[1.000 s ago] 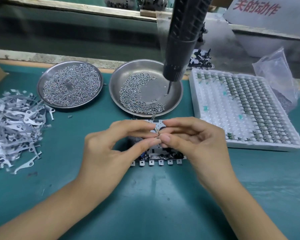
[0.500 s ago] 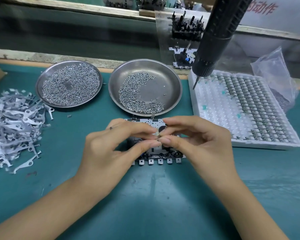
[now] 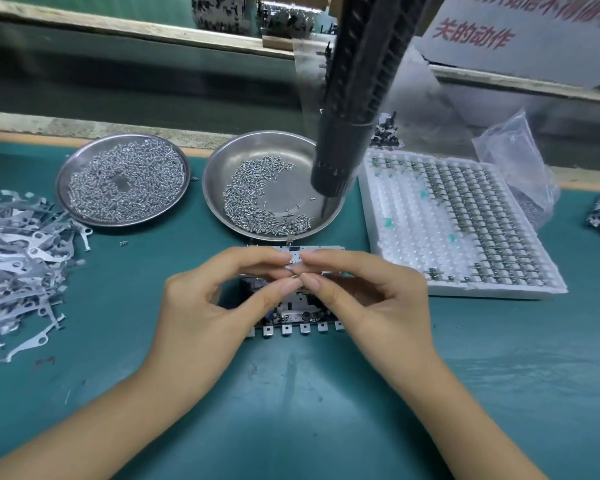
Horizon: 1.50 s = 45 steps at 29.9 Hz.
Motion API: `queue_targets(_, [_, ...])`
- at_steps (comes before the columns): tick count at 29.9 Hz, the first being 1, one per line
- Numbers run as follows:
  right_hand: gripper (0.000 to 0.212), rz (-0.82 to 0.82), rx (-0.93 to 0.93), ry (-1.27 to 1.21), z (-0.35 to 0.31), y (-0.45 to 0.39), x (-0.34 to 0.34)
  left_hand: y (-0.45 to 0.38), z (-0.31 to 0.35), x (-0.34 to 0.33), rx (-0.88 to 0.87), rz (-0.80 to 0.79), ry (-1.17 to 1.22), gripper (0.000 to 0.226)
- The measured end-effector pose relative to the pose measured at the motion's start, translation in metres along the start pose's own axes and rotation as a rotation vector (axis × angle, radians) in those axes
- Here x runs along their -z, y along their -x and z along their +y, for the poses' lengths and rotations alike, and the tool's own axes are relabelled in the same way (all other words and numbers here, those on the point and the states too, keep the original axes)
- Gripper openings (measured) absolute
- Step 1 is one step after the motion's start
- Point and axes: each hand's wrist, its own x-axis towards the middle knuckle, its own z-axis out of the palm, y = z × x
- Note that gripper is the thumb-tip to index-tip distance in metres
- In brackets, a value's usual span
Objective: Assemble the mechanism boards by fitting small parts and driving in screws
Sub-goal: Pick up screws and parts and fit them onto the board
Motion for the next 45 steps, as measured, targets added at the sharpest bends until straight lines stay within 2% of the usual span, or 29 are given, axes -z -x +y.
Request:
queue_targets(4, [0.021,-0.002,0.119,0.189,0.001,0.001,0.003,-0.001,-0.004,-0.002,0.013,-0.009,-0.009,0.025])
queue_targets(6, [0.019,0.114,0.19,0.303,0.002,-0.003,0.008,-0.001,-0.006,-0.002,0.0,0.004,-0.045,0.023])
queue_targets(8, [0.024,0.29,0.128,0.353,0.004,-0.014,0.021,-0.001,-0.007,-0.001,-0.001,0.034,-0.046,0.022])
queue_targets(10, [0.03,0.385,-0.005,0.424,0.006,-0.035,0.039,-0.001,-0.007,-0.002,0.019,0.067,-0.003,0.021])
queue_targets(12, [0.028,0.336,-0.078,0.605,0.011,-0.06,0.06,-0.001,-0.007,-0.003,0.062,0.102,0.061,0.019])
queue_targets(14, [0.029,0.272,-0.07,0.774,0.012,-0.087,0.071,-0.002,-0.007,-0.004,0.09,0.132,0.104,0.018])
queue_targets(21, [0.039,-0.039,-0.098,1.227,0.027,-0.147,0.07,-0.004,-0.008,-0.002,0.108,0.115,0.104,0.015])
queue_targets(25, [0.041,-0.027,-0.047,1.39,0.03,-0.15,0.064,-0.004,-0.007,-0.002,0.129,0.114,0.106,0.015])
queue_targets(29, [0.025,-0.003,-0.011,1.534,0.033,-0.147,0.056,-0.003,-0.008,-0.001,0.145,0.113,0.113,0.015])
queue_targets(33, [0.019,0.01,-0.019,1.468,0.03,-0.145,0.055,-0.003,-0.008,-0.001,0.148,0.107,0.123,0.018])
queue_targets(40, [0.022,0.17,-0.101,1.19,0.019,-0.144,0.063,-0.003,-0.007,-0.002,0.15,0.103,0.11,0.017])
queue_targets(42, [0.022,0.224,-0.138,1.027,0.013,-0.128,0.067,-0.003,-0.006,-0.002,0.152,0.098,0.107,0.018])
queue_targets(45, [0.018,0.214,-0.319,0.594,0.002,-0.087,0.061,-0.002,-0.006,-0.002,0.145,0.078,0.094,0.02])
